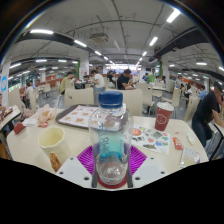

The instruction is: Pour water

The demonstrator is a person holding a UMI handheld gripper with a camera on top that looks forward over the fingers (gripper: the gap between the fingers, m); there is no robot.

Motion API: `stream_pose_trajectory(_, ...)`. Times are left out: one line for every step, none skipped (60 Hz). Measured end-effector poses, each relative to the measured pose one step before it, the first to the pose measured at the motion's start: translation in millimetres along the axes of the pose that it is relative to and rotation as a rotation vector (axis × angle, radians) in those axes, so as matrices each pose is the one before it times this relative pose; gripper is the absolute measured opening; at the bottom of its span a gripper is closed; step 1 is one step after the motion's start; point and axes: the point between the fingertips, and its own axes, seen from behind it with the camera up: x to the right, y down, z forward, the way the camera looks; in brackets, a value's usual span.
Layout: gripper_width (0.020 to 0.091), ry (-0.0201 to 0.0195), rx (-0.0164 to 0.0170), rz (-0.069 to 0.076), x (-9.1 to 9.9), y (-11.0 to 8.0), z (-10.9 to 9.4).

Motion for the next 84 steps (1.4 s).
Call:
stream_pose_trajectory(0.0394,0.00360,-0.00504,-0.0027,1.32,4.63,0.08)
stream_pose_trajectory(0.0397,0.00456,-0.00472,-0.0012,1.37,4.58,0.18)
stream_pose_trajectory(0.0403,0.00286,-0.00682,-0.0006,1.01,5.31,0.19)
stream_pose_trajectory(0.0410,-0.00155,0.03126,0.0050,0.03,-4.35,-1.01)
stream_pose_trajectory(0.0403,0.00023,0.00612,0.0047,0.10,1.27,2.20)
stream_pose_trajectory(0.0405,0.00056,0.00469,0.0051,0.52,1.35,-0.71)
stream_pose_trajectory(0.0404,-0.00082,0.00696,0.0048,0.04,-0.07,-0.37)
stream_pose_trajectory(0.0407,-0.00032,-0.00122,0.0005,0.41,1.40,-0.49)
stream_pose_trajectory(0.0417,-0.00074,0.00218,-0.0006,0.42,-0.19,-0.24)
stream_pose_trajectory(0.0430,-0.00030,0.00200,-0.0002,0.35,-0.06,0.00)
stream_pose_trajectory(0.0431,-0.00072,0.00269,0.0013,0.52,-0.17,0.23)
stream_pose_trajectory(0.0433,0.00004,0.00243,0.0012,0.24,-0.19,0.15)
stream_pose_trajectory(0.0450,-0.00052,0.00106,0.0006,0.15,-0.07,0.01)
stream_pose_trajectory(0.0455,0.00024,-0.00083,0.0020,-1.64,-1.41,-1.35)
stream_pose_trajectory(0.0467,0.00019,-0.00074,0.0009,-0.17,-0.12,-0.21)
stream_pose_trajectory(0.0486,0.00032,-0.00090,0.0014,-0.11,-0.09,-0.11)
stream_pose_trajectory(0.0494,-0.00089,-0.00167,0.0011,-0.30,-0.06,-0.06)
stream_pose_trajectory(0.0512,0.00082,-0.00169,-0.0011,0.50,1.12,2.47)
stream_pose_trajectory(0.0527,-0.00019,-0.00332,-0.0004,0.02,0.02,-0.33)
stream_pose_trajectory(0.0536,0.00005,-0.00534,-0.0008,-0.01,0.18,-0.75)
stream_pose_trajectory(0.0547,0.00085,-0.00708,-0.0013,0.22,0.35,-0.64)
stream_pose_trajectory(0.0557,0.00265,-0.01174,-0.0014,0.72,1.35,-1.06)
stream_pose_trajectory(0.0558,0.00580,-0.01987,-0.0018,0.49,4.39,-0.04)
stream_pose_trajectory(0.0572,0.00495,-0.02204,-0.0002,2.04,2.99,-1.13)
stream_pose_trajectory(0.0606,0.00373,-0.02313,0.0000,0.52,3.61,-1.12)
stream_pose_trajectory(0.0647,0.00350,-0.02437,0.0010,0.50,3.57,-1.36)
stream_pose_trajectory(0.0698,0.00185,-0.02271,0.0024,0.02,3.20,-1.87)
stream_pose_trajectory(0.0755,0.00083,-0.02094,0.0037,-0.22,2.81,-1.97)
stream_pose_trajectory(0.0808,-0.00073,-0.01769,0.0047,-0.65,2.01,-2.66)
stream_pose_trajectory(0.0854,-0.00226,-0.01555,0.0050,-0.99,1.26,-3.27)
stream_pose_trajectory(0.0866,-0.00007,-0.01439,0.0034,0.21,1.41,-1.55)
stream_pose_trajectory(0.0837,0.00150,-0.01065,0.0030,-1.39,0.36,-6.46)
stream_pose_trajectory(0.0829,0.00428,-0.00850,0.0023,0.19,-0.38,-4.94)
stream_pose_trajectory(0.0833,0.00663,-0.00536,0.0023,0.47,-1.12,-5.02)
stream_pose_trajectory(0.0841,0.00876,-0.00561,0.0018,1.08,-0.76,-5.32)
stream_pose_trajectory(0.0854,0.00950,-0.00712,0.0015,1.19,-0.67,-5.32)
stream_pose_trajectory(0.0860,0.00677,-0.00903,0.0001,0.30,-0.15,-5.85)
stream_pose_trajectory(0.0857,0.00540,-0.01074,0.0005,0.77,-1.58,-5.13)
stream_pose_trajectory(0.0849,0.00431,-0.00820,0.0002,-0.31,0.73,-5.93)
stream_pose_trajectory(0.0847,0.00239,-0.00932,0.0018,-0.99,0.27,-6.13)
stream_pose_trajectory(0.0848,0.00346,-0.01226,0.0027,-0.87,0.97,-6.46)
stream_pose_trajectory(0.0850,0.00210,-0.01282,0.0032,-1.40,1.26,-6.31)
stream_pose_trajectory(0.0852,-0.00108,-0.00857,0.0033,-1.81,0.54,-6.60)
stream_pose_trajectory(0.0853,-0.00543,-0.00311,0.0030,-2.80,-0.62,-6.79)
stream_pose_trajectory(0.0854,-0.00767,-0.00063,0.0024,-3.35,-0.96,-6.55)
stream_pose_trajectory(0.0855,-0.00615,-0.00348,0.0014,-2.87,-0.16,-6.69)
stream_pose_trajectory(0.0856,-0.00139,-0.00976,0.0006,-1.72,-0.63,-4.91)
stream_pose_trajectory(0.0854,-0.00096,-0.00447,0.0006,-1.85,1.22,-7.39)
stream_pose_trajectory(0.0856,-0.00127,-0.00291,0.0004,-1.77,0.11,-5.74)
stream_pose_trajectory(0.0855,-0.00095,-0.00166,0.0002,-2.08,-0.03,-5.77)
stream_pose_trajectory(0.0856,0.00056,-0.00257,-0.0012,-1.62,0.21,-5.14)
stream_pose_trajectory(0.0854,0.00302,-0.00482,-0.0014,-1.13,0.71,-5.03)
stream_pose_trajectory(0.0854,0.00365,-0.00383,-0.0012,-1.01,0.66,-4.90)
stream_pose_trajectory(0.0857,0.00191,-0.00012,-0.0008,-1.44,-0.18,-4.80)
stream_pose_trajectory(0.0859,0.00006,0.00263,-0.0008,-1.63,-0.71,-4.81)
stream_pose_trajectory(0.0858,-0.00054,0.00011,-0.0015,-1.29,-1.31,-3.16)
stream_pose_trajectory(0.0858,0.00197,-0.00067,-0.0028,-2.10,-0.64,-5.02)
stream_pose_trajectory(0.0859,0.00135,0.00043,-0.0033,-1.23,0.14,-2.93)
stream_pose_trajectory(0.0855,0.00105,0.00157,-0.0026,-1.14,-0.31,-3.22)
stream_pose_trajectory(0.0860,-0.00011,0.00177,-0.0017,-1.38,-0.36,-2.78)
stream_pose_trajectory(0.0857,0.00023,-0.00011,-0.0011,-1.18,0.01,-2.56)
stream_pose_trajectory(0.0855,0.00008,-0.00177,-0.0011,-1.03,0.41,-2.45)
stream_pose_trajectory(0.0854,-0.00034,-0.00091,-0.0003,-1.16,0.20,-1.96)
stream_pose_trajectory(0.0854,-0.00159,0.00182,0.0010,-1.13,-0.44,-2.18)
stream_pose_trajectory(0.0854,-0.00222,0.00289,0.0015,-2.08,-1.33,-1.27)
stream_pose_trajectory(0.0854,-0.00223,0.00300,0.0021,-1.10,-0.36,-1.80)
stream_pose_trajectory(0.0855,-0.00178,-0.00017,0.0017,-0.99,0.38,-1.40)
stream_pose_trajectory(0.0853,-0.00327,-0.00194,0.0025,-1.01,0.60,-1.45)
stream_pose_trajectory(0.0853,-0.00451,-0.00166,0.0040,-1.13,0.91,-0.92)
stream_pose_trajectory(0.0853,-0.00352,-0.00091,0.0034,-0.90,0.83,-0.72)
stream_pose_trajectory(0.0851,-0.00076,-0.00059,0.0019,-0.44,0.74,-0.41)
stream_pose_trajectory(0.0855,0.00097,0.00003,0.0005,0.02,0.84,-0.46)
stream_pose_trajectory(0.0856,0.00135,0.00091,0.0015,0.39,0.19,-0.24)
stream_pose_trajectory(0.0852,0.00231,0.00080,0.0025,0.20,0.19,-0.32)
stream_pose_trajectory(0.0853,0.00232,-0.00038,0.0031,0.07,0.23,-0.45)
stream_pose_trajectory(0.0853,-0.00003,-0.00301,0.0023,-0.28,0.46,-0.44)
stream_pose_trajectory(0.0851,-0.00240,-0.00245,0.0012,-0.69,0.62,-0.48)
stream_pose_trajectory(0.0851,0.00058,-0.00072,0.0007,-1.16,-0.11,-0.32)
stream_pose_trajectory(0.0852,-0.00333,0.00031,0.0005,-0.64,-0.20,-0.03)
stream_pose_trajectory(0.0852,-0.00280,-0.00018,0.0009,-0.88,-0.13,-0.03)
stream_pose_trajectory(0.0852,-0.00114,-0.00042,0.0004,-0.44,0.01,-0.01)
stream_pose_trajectory(0.0854,0.00051,-0.00096,-0.0008,-0.18,0.20,0.03)
stream_pose_trajectory(0.0853,0.00083,-0.00162,-0.0017,-0.14,0.21,-0.05)
stream_pose_trajectory(0.0852,0.00098,-0.00085,-0.0017,0.14,0.12,-0.08)
